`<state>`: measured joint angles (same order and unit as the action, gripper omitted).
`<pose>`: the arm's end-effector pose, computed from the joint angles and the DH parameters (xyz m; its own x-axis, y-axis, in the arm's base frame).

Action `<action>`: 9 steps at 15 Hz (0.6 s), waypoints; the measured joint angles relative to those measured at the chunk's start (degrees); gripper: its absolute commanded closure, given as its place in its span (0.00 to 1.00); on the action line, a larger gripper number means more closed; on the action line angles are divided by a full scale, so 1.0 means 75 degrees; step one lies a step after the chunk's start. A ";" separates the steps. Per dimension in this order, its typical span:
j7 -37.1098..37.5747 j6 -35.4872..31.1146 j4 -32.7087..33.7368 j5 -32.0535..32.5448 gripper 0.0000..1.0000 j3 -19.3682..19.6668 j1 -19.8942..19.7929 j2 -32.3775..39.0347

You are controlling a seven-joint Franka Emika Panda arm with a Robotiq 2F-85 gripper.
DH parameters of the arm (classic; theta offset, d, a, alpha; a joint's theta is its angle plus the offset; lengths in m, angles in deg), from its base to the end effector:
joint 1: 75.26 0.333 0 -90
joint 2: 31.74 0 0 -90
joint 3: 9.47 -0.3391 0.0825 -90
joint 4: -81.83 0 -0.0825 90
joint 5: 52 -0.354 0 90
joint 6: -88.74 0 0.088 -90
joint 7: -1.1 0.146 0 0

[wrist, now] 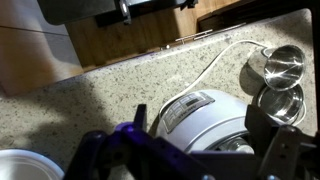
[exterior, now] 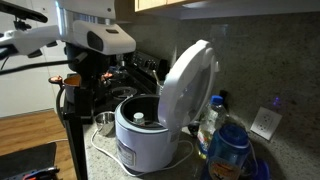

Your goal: Close the lid on the rice cooker

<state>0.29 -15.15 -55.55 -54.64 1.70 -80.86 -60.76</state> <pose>0.3325 -0.1003 0.4811 0.9635 -0.2538 -0.0849 -0.2637 -0.9546 -0.1385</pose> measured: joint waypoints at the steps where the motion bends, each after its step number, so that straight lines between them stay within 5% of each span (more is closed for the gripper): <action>1: 0.0000 0.0000 0.0125 0.0018 0.00 0.0000 0.0000 0.0045; 9: -0.0787 -0.0036 0.1957 0.0826 0.00 0.0064 -0.0056 0.1085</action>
<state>-5.62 -15.42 -40.87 -48.45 2.18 -81.28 -52.62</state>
